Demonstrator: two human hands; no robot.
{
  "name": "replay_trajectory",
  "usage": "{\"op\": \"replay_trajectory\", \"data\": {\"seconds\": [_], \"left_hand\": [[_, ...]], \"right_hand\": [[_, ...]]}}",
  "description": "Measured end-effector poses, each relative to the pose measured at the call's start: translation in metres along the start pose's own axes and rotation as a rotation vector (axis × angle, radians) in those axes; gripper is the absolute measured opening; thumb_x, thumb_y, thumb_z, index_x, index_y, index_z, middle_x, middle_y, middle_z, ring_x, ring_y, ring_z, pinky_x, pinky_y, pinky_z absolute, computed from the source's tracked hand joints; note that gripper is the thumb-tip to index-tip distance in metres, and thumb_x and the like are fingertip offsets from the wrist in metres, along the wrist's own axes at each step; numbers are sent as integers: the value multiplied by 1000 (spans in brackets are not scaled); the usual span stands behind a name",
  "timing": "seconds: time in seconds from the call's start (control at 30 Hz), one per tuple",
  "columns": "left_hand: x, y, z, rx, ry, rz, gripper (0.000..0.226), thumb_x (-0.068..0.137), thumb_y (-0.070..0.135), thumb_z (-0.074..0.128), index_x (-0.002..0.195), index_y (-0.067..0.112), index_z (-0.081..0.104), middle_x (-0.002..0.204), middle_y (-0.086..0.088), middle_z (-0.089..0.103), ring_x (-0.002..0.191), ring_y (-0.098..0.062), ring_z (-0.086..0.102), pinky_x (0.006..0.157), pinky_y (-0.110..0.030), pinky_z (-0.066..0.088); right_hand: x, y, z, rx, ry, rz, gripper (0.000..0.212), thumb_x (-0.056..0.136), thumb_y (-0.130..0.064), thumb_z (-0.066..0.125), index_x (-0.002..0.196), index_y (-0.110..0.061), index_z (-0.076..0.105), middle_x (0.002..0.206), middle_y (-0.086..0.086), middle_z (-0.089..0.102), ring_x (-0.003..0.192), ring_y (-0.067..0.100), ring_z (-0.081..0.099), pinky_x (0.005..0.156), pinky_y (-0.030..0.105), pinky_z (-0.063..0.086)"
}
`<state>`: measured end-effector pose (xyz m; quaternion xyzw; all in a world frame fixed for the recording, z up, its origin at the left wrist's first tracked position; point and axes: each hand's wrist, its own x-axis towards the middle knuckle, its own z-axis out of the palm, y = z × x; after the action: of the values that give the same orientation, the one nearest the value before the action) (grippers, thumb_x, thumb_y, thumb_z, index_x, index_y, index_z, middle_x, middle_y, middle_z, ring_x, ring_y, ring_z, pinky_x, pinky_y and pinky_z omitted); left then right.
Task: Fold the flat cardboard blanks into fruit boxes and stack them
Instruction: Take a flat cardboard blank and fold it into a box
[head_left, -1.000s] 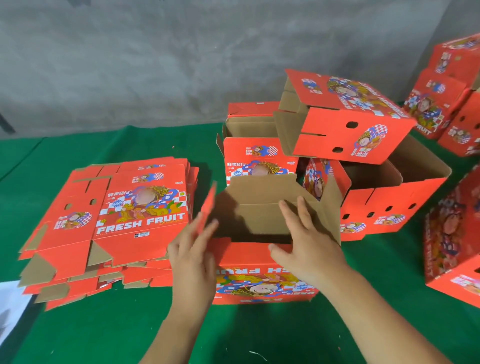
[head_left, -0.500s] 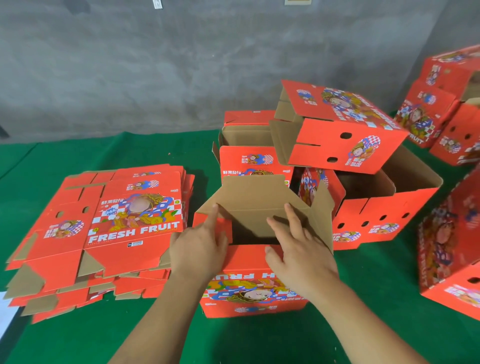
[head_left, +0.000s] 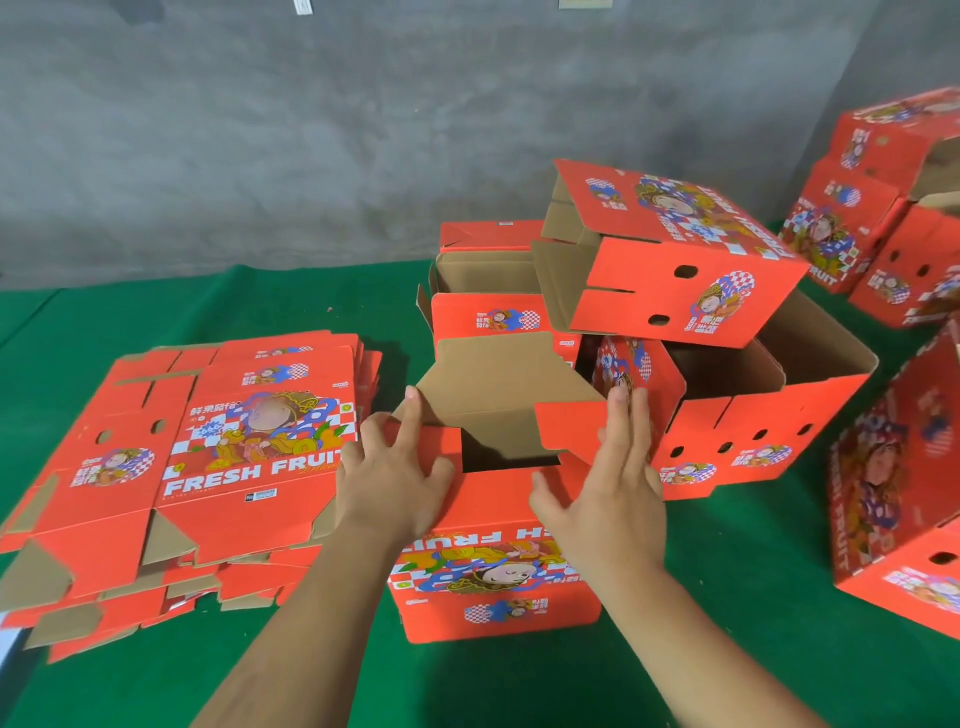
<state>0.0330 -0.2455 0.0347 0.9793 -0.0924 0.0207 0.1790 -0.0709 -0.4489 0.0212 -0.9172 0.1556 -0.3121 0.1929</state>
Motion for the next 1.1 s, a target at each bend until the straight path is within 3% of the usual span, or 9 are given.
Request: {"op": "replay_trajectory", "data": {"seconds": [0.07,0.13,0.23,0.37,0.47,0.67,0.83,0.97,1.1], "left_hand": [[1,1,1,18,6,1,89,78,71,23,156,47,-11,150,-5,31,126,-41,40,111,-50,34],[1,1,2,15,20,10,89,77,71,23,156,47,-10,149,-5,31,125,-41,41,110,-50,35],[2,-4,5,-34,40,2,89,78,73,29,155,52,-12,151,-2,32,127,-40,40,108,-51,36],[0,-11,6,-168,75,39,93,89,67,54,159,49,-5,155,2,34,132,-35,39,112,-49,33],[-1,-12,4,-292,94,81,77,87,72,47,155,46,23,156,6,37,139,-28,38,116,-44,29],[-27,-9,8,-409,173,131,62,94,68,28,140,30,43,149,11,37,141,-16,29,115,-39,25],[-25,-14,8,-495,148,88,52,97,67,13,114,36,50,153,7,37,147,-11,24,111,-33,18],[-24,-13,18,-395,208,64,35,95,68,48,100,35,40,153,3,38,137,-10,26,102,-51,34],[-22,-11,20,-333,237,-15,68,82,65,71,130,29,39,147,8,37,121,-20,32,94,-58,43]], "right_hand": [[0,1,2,-93,-28,-31,86,84,-51,58,159,-19,31,157,6,47,135,24,53,98,44,46],[0,-1,-1,-208,-103,-60,67,90,-52,44,148,-20,54,151,1,56,140,22,49,104,43,41],[2,-4,-7,-272,-196,-72,63,91,-50,40,143,-21,59,143,-1,63,134,22,55,105,41,41],[36,-1,-11,-82,-398,-5,48,90,-53,40,128,-33,61,100,-6,71,96,24,68,76,36,52],[52,4,1,176,-284,79,34,98,-46,49,121,-24,58,114,-1,61,112,24,55,87,34,43],[30,7,11,107,-143,102,64,95,-58,27,147,-25,45,150,3,40,142,24,30,116,45,28],[46,14,-1,504,-324,220,76,87,-70,16,133,-36,65,154,-18,38,138,-8,27,111,15,18],[40,21,0,132,-513,121,75,83,-77,51,151,-52,33,164,-25,10,150,11,16,115,42,30],[39,23,3,37,-525,68,97,77,-71,72,154,-53,15,156,-22,9,140,24,22,101,51,48]]}}
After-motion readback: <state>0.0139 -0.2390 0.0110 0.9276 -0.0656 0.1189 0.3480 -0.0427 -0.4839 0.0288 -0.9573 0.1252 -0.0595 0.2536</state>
